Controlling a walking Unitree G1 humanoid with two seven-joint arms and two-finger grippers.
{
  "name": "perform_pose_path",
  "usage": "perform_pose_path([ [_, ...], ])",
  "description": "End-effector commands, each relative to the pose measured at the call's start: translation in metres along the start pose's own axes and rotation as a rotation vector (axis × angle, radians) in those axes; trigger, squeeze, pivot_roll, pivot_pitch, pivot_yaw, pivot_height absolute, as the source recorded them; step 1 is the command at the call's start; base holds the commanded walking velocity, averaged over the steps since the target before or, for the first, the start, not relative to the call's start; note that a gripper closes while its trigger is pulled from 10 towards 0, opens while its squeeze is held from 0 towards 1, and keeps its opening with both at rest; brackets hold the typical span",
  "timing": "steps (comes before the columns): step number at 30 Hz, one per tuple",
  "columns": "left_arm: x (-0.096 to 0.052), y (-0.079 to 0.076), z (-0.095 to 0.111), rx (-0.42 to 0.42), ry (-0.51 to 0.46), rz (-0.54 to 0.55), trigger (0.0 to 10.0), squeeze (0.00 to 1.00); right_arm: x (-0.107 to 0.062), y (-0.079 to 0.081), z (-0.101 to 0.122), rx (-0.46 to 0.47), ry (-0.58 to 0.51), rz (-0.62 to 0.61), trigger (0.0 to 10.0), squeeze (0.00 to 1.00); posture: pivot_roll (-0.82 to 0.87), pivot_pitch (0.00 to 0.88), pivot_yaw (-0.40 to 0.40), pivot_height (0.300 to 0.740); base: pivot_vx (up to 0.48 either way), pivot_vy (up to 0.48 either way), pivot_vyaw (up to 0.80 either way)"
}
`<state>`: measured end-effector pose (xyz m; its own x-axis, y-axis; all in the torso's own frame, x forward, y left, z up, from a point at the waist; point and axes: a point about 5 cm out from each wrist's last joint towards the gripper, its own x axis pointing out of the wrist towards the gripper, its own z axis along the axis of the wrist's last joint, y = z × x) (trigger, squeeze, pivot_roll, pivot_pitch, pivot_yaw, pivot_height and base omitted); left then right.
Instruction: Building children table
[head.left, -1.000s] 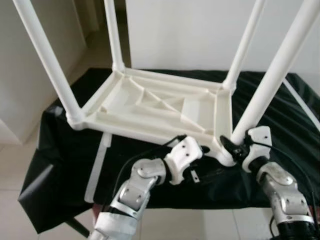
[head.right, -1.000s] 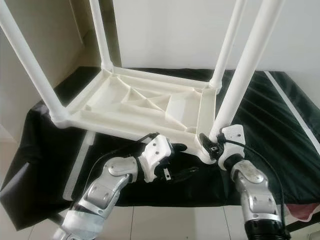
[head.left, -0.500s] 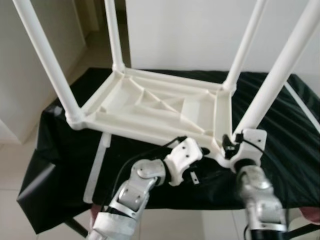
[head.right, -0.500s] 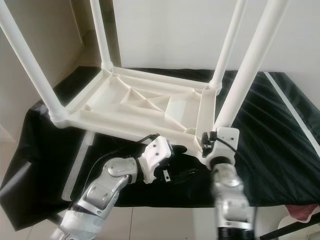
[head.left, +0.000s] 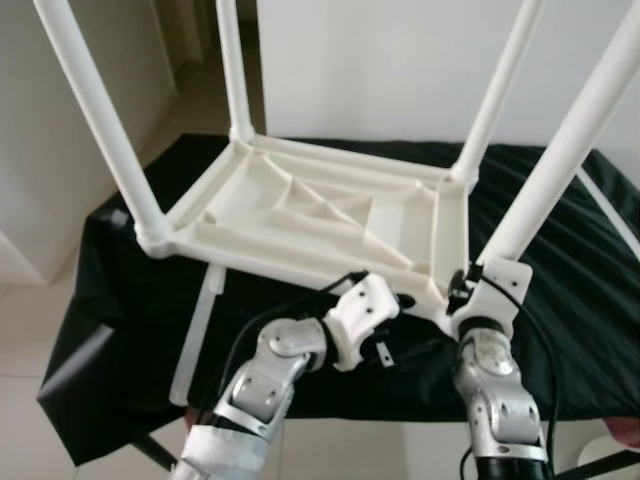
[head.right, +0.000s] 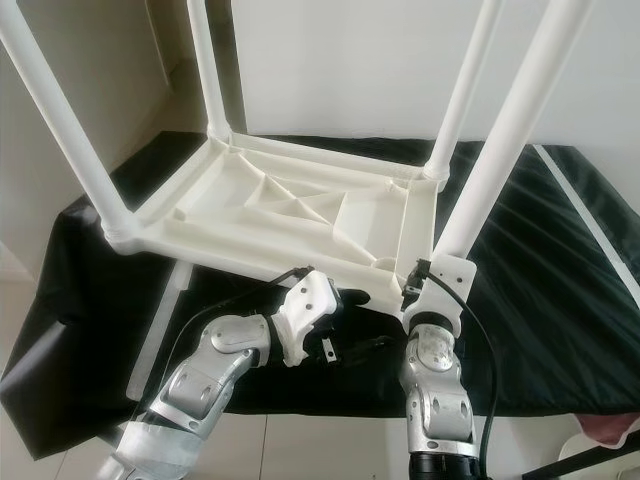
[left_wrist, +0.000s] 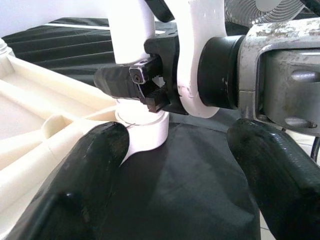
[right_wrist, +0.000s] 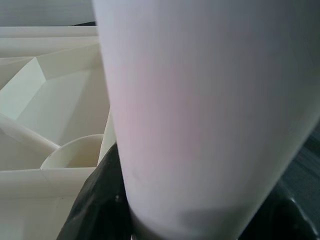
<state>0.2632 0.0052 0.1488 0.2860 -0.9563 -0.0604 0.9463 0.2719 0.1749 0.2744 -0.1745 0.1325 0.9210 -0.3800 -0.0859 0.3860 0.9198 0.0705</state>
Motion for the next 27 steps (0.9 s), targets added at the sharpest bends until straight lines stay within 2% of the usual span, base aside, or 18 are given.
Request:
perform_pose_path([
  [1,-0.001,0.000,-0.001,-0.007,0.005,0.030,10.0,0.00,-0.006,-0.003,-0.017,0.031,0.088,-0.055,10.0,0.00,-0.02,0.000,-0.025,0.740,0.000,0.000,0.00],
  [3,-0.001,0.001,-0.001,-0.007,0.005,0.031,10.0,0.00,-0.006,-0.002,-0.016,0.034,0.084,-0.050,10.0,0.00,-0.02,0.000,-0.025,0.740,0.000,0.000,0.00],
  [4,-0.001,0.001,-0.001,-0.006,0.006,0.031,10.0,0.00,-0.006,-0.001,-0.014,0.033,0.073,-0.043,10.0,1.00,-0.02,0.000,-0.025,0.740,0.000,0.000,0.00],
  [10,-0.001,0.001,-0.001,-0.004,0.009,0.030,10.0,0.00,-0.004,-0.003,-0.010,0.018,0.048,-0.025,10.0,1.00,-0.02,0.000,-0.026,0.740,0.000,0.000,0.00],
  [13,-0.002,0.001,-0.001,-0.003,0.012,0.029,10.0,0.00,0.001,-0.008,-0.005,-0.010,0.017,0.080,10.0,1.00,-0.02,0.000,-0.026,0.740,0.000,0.000,0.00],
  [15,-0.002,0.001,-0.001,-0.003,0.012,0.029,10.0,0.00,0.001,-0.008,-0.005,-0.010,0.017,0.080,10.0,1.00,-0.02,0.000,-0.026,0.740,0.000,0.000,0.00],
  [18,-0.002,0.002,-0.001,-0.001,0.013,0.028,10.0,0.00,0.004,-0.014,-0.001,-0.023,-0.001,0.158,10.0,1.00,-0.02,0.000,-0.024,0.740,0.000,0.000,0.00],
  [19,-0.003,0.002,-0.001,0.000,0.014,0.028,10.0,0.00,0.006,-0.017,0.001,-0.035,-0.010,0.212,10.0,0.48,-0.01,0.000,-0.025,0.740,0.000,0.000,0.00],
  [20,-0.003,0.002,-0.001,0.000,0.014,0.028,10.0,0.00,0.006,-0.017,0.001,-0.035,-0.010,0.212,10.0,0.48,-0.01,0.000,-0.025,0.740,0.000,0.000,0.00],
  [21,-0.003,0.003,-0.001,0.001,0.015,0.028,10.0,0.00,0.007,-0.019,0.003,-0.048,-0.019,0.260,10.0,0.16,-0.01,0.000,-0.028,0.740,0.000,0.000,0.00],
  [22,-0.003,0.003,-0.001,0.003,0.016,0.027,10.0,0.00,0.008,-0.021,0.004,-0.067,-0.022,0.316,10.0,0.00,-0.01,0.000,-0.031,0.740,0.000,0.000,0.00],
  [26,-0.003,0.002,-0.001,0.004,0.017,0.026,10.0,0.00,0.009,-0.021,0.004,-0.078,-0.022,0.350,10.0,0.00,-0.01,0.000,-0.031,0.740,0.000,0.000,0.00],
  [27,-0.004,0.003,-0.001,0.006,0.018,0.030,10.0,0.00,0.010,-0.021,0.005,-0.113,-0.042,0.431,10.0,0.00,0.00,0.000,-0.035,0.740,0.000,0.000,0.00],
])
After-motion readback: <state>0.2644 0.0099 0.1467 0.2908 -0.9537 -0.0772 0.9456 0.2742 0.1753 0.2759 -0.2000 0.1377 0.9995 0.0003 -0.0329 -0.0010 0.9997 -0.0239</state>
